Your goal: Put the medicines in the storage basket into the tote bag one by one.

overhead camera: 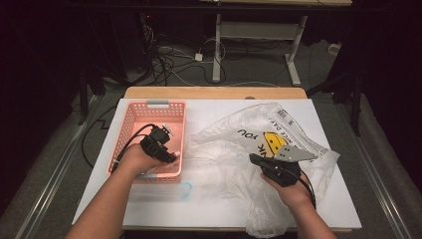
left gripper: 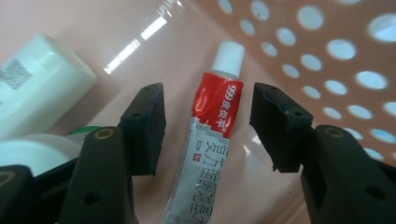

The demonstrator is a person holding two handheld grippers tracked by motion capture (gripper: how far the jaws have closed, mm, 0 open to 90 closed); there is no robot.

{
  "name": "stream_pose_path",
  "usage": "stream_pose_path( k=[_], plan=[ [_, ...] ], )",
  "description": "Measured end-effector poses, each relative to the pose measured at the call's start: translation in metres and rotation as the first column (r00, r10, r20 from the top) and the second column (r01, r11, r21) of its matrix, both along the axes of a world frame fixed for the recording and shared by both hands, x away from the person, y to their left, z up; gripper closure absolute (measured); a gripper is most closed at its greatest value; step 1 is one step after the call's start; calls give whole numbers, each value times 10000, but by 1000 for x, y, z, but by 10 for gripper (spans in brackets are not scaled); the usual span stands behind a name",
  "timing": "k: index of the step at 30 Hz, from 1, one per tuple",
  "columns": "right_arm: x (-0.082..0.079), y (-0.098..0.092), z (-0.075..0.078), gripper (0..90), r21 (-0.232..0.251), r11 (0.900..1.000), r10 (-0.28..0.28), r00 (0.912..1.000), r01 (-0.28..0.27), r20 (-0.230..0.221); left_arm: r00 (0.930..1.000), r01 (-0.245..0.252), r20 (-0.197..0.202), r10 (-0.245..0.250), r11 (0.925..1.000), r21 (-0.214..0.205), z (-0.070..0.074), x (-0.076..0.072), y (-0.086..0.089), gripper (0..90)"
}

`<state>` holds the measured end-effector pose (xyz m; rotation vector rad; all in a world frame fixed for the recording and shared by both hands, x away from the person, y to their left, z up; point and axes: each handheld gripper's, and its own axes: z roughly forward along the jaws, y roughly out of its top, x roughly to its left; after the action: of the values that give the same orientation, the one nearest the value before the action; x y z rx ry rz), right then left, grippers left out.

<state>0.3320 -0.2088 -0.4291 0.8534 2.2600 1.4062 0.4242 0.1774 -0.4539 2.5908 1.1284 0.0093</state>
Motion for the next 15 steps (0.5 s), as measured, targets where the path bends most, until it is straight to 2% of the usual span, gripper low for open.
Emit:
stream_pose_path(
  k=[3,6,8,11,15],
  plan=[
    [0,0,0,900,8,10000,-27,10000,27,-26,9999,39,-106,-34,9991,413,-6,1,-5,444],
    [-1,-1,0,900,9,10000,-25,10000,25,3,10000,62,-44,-61,9992,394,-6,0,-6,481],
    [-1,0,0,900,-20,10000,3,10000,-3,-5,9999,141,-37,-140,9991,406,-5,0,-6,571],
    [-1,0,1,900,-11,10000,4,10000,-4,28,10000,-28,-67,30,9995,308,-6,1,-5,647],
    [-1,0,1,900,-13,10000,10,10000,-10,36,9999,-45,107,42,9996,293,-6,1,-5,664]
  ],
)
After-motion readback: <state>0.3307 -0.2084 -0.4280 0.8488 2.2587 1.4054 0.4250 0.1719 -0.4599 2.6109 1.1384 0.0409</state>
